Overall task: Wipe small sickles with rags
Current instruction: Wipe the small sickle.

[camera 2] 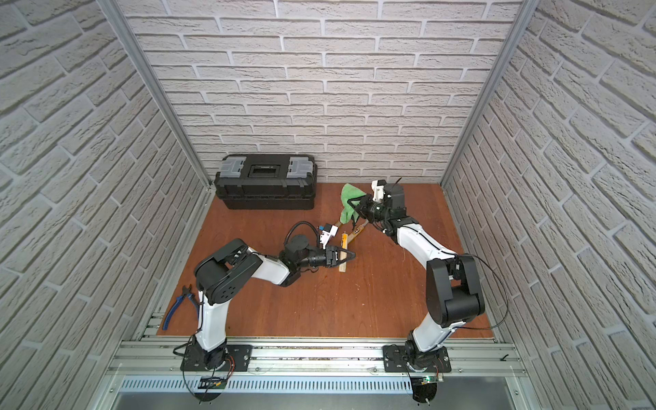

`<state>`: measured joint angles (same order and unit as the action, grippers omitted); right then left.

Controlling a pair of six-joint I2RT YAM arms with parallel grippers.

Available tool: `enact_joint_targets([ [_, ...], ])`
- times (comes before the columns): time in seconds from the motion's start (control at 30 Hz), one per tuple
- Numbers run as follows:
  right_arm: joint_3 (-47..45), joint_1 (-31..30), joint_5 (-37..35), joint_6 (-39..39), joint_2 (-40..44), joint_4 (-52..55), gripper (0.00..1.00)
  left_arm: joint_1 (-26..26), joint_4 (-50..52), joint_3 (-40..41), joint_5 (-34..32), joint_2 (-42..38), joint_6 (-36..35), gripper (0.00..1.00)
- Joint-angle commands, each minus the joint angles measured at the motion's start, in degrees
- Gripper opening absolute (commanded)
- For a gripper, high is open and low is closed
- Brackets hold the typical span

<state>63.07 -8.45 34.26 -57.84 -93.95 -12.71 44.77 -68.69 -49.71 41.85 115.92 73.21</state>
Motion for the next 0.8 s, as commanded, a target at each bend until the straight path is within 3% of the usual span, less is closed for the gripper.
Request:
enact_joint_targets([
  [0.0,-3.19,-2.20,3.80,-3.51,2.88,-6.15,0.03,-0.59,-4.22,-2.83,2.73,-0.24,-2.02,0.00],
  [0.53,-13.93,-5.53,5.87,-12.71,4.12,-22.60,0.03,-3.43,-1.40,-6.22,5.09,-0.20,-3.43,0.00],
  [0.63,-13.61,-5.53,6.16,-11.82,5.77,-20.78,0.03,-4.06,-1.02,-6.61,5.35,-0.17,-3.67,0.00],
  [0.77,-10.97,-5.53,5.97,-4.72,10.55,-9.34,0.03,-5.34,-1.14,-6.55,5.22,-0.01,-3.69,0.00],
])
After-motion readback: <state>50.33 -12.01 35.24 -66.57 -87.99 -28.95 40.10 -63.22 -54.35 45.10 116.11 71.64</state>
